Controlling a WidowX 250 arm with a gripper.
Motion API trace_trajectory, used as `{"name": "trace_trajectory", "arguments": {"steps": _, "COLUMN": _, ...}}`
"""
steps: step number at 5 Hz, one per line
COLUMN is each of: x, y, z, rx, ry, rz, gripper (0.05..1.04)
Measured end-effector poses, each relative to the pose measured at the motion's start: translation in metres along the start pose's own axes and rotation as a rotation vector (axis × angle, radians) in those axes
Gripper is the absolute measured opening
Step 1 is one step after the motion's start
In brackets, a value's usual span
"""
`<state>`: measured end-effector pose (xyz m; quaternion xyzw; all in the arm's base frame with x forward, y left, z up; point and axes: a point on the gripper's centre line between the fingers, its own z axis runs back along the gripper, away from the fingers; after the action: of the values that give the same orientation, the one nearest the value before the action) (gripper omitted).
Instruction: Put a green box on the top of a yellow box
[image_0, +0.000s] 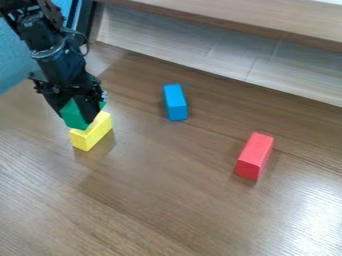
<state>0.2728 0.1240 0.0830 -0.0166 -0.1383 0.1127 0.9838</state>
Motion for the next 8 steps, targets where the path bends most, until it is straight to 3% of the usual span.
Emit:
{"name": "trace_trajectory", "arguments": {"steps": 2, "x": -0.003, "y": 0.006, "z": -0.014, "rx": 0.005, "ry": 0.036, "rz": 0.012, "gripper": 0.59}}
{"name": "trace_trajectory", "arguments": {"steps": 3, "x": -0.003, "y": 0.007, "z": -0.02, "rx": 0.014, "ry": 0.046, "rz": 0.021, "gripper": 0.663}}
{"name": "trace_trajectory", "arguments": {"steps": 4, "x": -0.006, "y": 0.005, "z": -0.027, "rx": 0.019, "ry": 0.08, "rz": 0.017, "gripper": 0.961}}
{"name": "trace_trajectory", "arguments": {"steps": 5, "x": -0.003, "y": 0.001, "z": -0.025, "rx": 0.015, "ry": 0.081, "rz": 0.024, "gripper": 1.002}}
{"name": "trace_trajectory", "arguments": {"steps": 8, "x": 0.024, "y": -0.009, "z": 0.031, "rx": -0.017, "ry": -0.043, "rz": 0.02, "gripper": 0.999}}
